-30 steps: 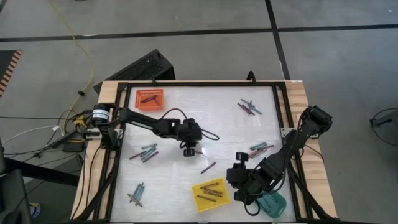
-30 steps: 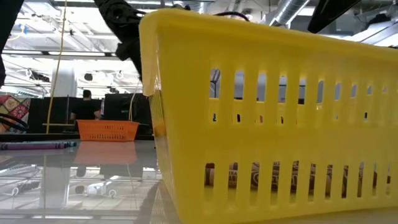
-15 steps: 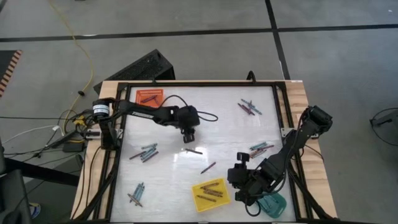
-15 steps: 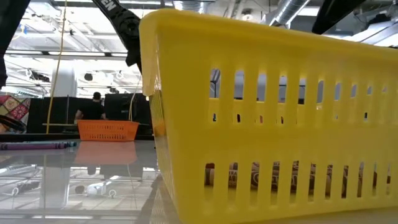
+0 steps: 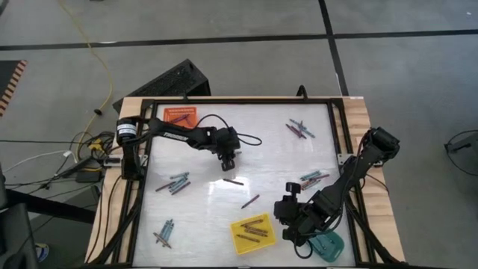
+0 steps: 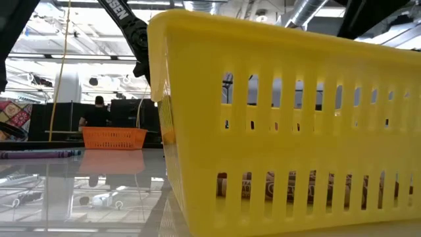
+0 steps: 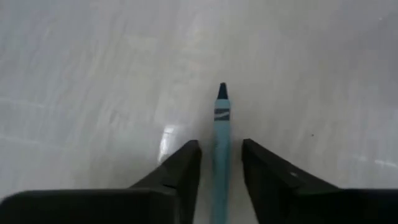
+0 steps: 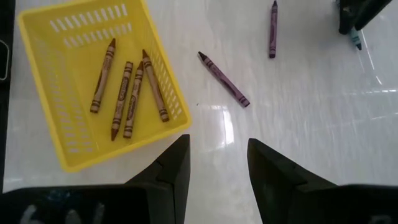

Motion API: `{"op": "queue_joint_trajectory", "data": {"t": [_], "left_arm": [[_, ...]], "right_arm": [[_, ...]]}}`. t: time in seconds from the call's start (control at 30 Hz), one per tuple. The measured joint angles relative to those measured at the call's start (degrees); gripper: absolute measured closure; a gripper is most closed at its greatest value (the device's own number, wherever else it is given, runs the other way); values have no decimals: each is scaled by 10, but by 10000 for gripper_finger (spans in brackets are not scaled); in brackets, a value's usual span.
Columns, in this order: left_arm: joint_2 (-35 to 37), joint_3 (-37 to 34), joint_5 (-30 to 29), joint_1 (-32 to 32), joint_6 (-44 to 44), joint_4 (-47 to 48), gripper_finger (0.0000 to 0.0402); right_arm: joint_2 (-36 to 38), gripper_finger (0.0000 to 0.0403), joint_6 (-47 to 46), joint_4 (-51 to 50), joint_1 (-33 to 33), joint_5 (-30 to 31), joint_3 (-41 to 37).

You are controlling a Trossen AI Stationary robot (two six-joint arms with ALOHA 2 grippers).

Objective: Sort crayons
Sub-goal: Put the blue crayon into the green bin

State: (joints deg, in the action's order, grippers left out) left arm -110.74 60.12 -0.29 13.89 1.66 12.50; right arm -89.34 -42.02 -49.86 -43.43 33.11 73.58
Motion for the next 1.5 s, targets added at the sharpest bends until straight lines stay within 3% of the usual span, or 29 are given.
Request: {"op": "queue_joint_trajectory", "data": {"t": [0.2, 0.47, 0.7, 1.1, 1.3, 1.5], "left_arm": [[-3, -1, 26, -2, 25, -15, 390], [21, -2, 42, -8, 38, -30, 398], [81, -1, 101, -23, 47, -36, 399], [177, 0, 119, -94, 69, -68, 400], [212, 0, 121, -137, 76, -120, 401], [224, 0, 121, -174, 87, -183, 401]], "right_arm": [[0, 251, 0, 0, 1, 1, 0], [0, 251, -3, -2, 1, 60, 0], [0, 251, -32, -13, 9, 118, 0], [0, 251, -90, -22, 9, 213, 0], [0, 251, -86, -6, 9, 271, 0], [0, 251, -17, 60, 8, 315, 0]]}}
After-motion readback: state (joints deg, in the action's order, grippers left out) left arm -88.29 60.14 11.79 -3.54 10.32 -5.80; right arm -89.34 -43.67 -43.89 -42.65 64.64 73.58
